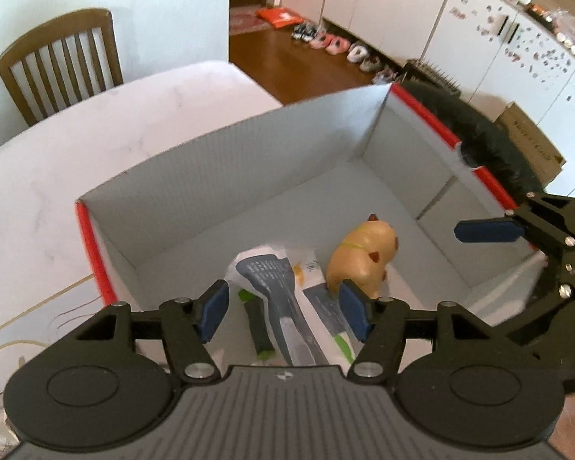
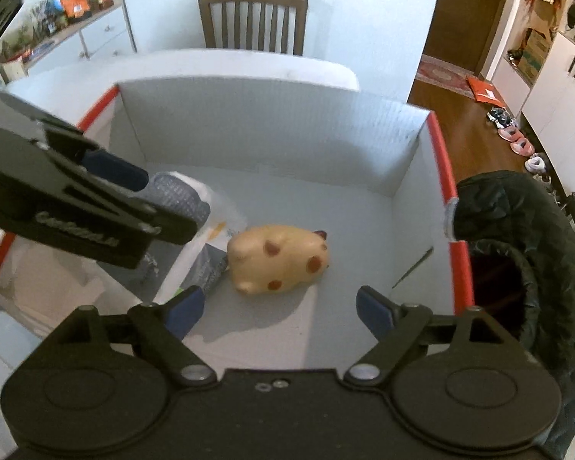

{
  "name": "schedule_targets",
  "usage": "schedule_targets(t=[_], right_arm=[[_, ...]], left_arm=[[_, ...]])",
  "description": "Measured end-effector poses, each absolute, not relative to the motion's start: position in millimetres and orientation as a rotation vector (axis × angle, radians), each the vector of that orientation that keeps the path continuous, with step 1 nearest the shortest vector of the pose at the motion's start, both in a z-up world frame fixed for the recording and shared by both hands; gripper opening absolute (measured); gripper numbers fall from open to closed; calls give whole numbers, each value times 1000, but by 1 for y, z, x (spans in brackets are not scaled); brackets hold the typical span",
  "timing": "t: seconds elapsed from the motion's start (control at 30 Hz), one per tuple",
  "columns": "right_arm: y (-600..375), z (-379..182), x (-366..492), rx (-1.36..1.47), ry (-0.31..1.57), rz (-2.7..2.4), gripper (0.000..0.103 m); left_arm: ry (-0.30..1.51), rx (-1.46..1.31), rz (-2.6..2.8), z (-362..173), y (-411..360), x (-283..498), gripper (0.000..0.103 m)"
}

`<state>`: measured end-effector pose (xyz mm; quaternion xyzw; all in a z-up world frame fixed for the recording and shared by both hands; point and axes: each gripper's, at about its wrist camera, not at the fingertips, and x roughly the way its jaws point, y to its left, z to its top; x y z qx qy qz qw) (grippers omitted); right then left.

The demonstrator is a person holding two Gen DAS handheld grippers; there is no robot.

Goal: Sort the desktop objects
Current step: 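Carry the bag and the yellow toy over the open red box with both tools, then open the left tool to drop the bag while the right tool releases the toy into the box, then move both open tools back over the items on the table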

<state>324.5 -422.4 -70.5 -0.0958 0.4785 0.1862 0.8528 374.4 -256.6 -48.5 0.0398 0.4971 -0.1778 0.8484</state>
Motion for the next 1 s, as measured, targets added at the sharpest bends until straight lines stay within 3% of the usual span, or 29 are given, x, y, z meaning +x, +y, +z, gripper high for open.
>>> schedule_targets(t=[0.53, 1.0], right_arm=[[-422, -13, 268, -130, 828, 464, 94], [-332, 11, 216, -167, 741, 509, 97]], left_arm=[[844, 24, -384, 2, -207, 284, 63], [767, 10, -352, 11, -104, 208, 63]])
